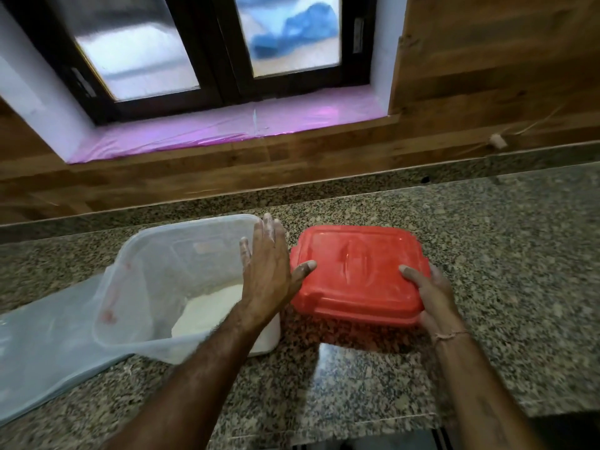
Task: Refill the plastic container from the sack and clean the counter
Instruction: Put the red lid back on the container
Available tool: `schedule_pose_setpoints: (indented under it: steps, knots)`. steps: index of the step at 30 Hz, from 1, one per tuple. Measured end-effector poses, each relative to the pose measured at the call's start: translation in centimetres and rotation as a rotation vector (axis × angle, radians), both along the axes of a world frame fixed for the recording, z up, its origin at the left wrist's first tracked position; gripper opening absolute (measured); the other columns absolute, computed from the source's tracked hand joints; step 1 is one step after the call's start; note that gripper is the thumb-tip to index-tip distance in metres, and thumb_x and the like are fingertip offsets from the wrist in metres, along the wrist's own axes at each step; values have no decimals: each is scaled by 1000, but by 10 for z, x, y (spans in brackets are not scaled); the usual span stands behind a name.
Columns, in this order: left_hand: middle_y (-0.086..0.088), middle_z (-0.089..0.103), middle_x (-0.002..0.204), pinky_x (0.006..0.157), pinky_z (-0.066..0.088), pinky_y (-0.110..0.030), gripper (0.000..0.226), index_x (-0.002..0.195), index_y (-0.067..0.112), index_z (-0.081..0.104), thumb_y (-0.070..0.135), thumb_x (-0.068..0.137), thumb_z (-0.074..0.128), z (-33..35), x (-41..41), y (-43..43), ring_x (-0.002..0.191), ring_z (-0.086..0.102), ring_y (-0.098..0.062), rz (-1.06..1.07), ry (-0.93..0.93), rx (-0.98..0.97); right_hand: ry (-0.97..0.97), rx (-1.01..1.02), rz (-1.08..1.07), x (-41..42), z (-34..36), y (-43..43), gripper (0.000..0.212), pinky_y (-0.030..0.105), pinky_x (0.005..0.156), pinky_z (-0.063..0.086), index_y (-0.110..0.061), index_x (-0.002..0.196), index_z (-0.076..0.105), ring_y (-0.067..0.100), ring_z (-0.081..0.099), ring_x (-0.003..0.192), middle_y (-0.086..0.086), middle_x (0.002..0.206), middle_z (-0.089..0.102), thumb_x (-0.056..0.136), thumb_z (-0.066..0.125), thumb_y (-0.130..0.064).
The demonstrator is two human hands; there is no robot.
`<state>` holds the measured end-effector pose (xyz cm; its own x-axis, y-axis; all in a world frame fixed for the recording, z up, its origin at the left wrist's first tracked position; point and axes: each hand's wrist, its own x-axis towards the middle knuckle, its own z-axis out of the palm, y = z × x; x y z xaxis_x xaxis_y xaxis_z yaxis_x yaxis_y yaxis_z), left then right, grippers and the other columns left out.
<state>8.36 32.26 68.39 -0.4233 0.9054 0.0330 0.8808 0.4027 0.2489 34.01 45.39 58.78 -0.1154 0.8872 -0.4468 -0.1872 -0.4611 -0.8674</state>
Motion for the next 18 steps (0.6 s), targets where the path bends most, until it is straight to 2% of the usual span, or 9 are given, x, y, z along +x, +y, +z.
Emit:
schedule_pose_setpoints:
  steps: [3, 6, 7, 9, 10, 11, 12, 14, 18]
  knots:
    - [-11, -16, 172, 122, -17, -53, 116, 164, 11, -6, 89, 80, 13, 5, -1, 0, 158, -19, -24, 6, -88, 20, 82, 10, -20, 14, 26, 7, 52, 40, 65, 64, -24, 134, 64, 27, 77, 96, 10, 119, 74, 85, 80, -23]
    - [-3, -9, 174, 119, -25, -53, 124, 166, 21, -5, 98, 69, -2, 19, -8, -4, 159, -16, -20, -2, -432, 154, 142, 60, -24, 12, 63, 6, 57, 43, 74, 64, -26, 133, 67, 29, 74, 109, 10, 125, 74, 79, 84, -27]
    - [0, -1, 174, 123, -18, -56, 119, 166, 28, -1, 98, 70, 4, 27, -13, -8, 160, -7, -20, 15, -593, 215, 157, 84, -8, 7, 76, 3, 60, 43, 77, 64, -27, 134, 66, 29, 73, 112, 9, 126, 74, 77, 85, -28]
    - [3, 23, 171, 125, 23, -59, 103, 164, 39, 13, 95, 79, 27, 45, -30, -18, 155, 30, -23, 37, -863, 377, 176, 144, 61, -12, 103, -8, 57, 44, 79, 63, -28, 133, 67, 28, 73, 112, 8, 124, 75, 79, 83, -28]
    - [3, 36, 166, 117, 41, -55, 95, 162, 40, 21, 91, 83, 39, 55, -39, -25, 145, 46, -22, 58, -932, 459, 182, 172, 114, -25, 114, -14, 53, 44, 79, 64, -27, 132, 67, 28, 74, 110, 8, 122, 76, 82, 81, -27]
    - [4, 48, 157, 108, 52, -50, 90, 159, 37, 29, 85, 85, 48, 64, -50, -34, 134, 58, -20, 83, -961, 538, 190, 204, 166, -41, 125, -23, 50, 44, 78, 64, -25, 133, 66, 28, 75, 107, 8, 119, 77, 85, 79, -24]
    - [8, 56, 148, 101, 57, -45, 82, 156, 35, 37, 77, 88, 56, 71, -63, -47, 125, 64, -16, 120, -959, 608, 200, 235, 205, -58, 136, -34, 48, 44, 77, 65, -23, 133, 64, 28, 76, 105, 9, 117, 77, 87, 78, -20]
    - [11, 59, 141, 100, 55, -39, 74, 154, 32, 42, 63, 91, 65, 73, -94, -79, 121, 64, -14, 221, -948, 707, 176, 296, 255, -98, 152, -59, 49, 40, 74, 65, -21, 133, 62, 28, 77, 101, 9, 116, 77, 87, 78, -16]
    - [1, 66, 138, 105, 53, -52, 85, 148, 36, 50, 77, 76, 66, 47, -162, -140, 121, 67, -22, 412, -905, 700, -26, 424, 293, -172, 155, -105, 58, 23, 65, 61, -19, 139, 56, 18, 75, 97, 7, 120, 72, 86, 80, -22]
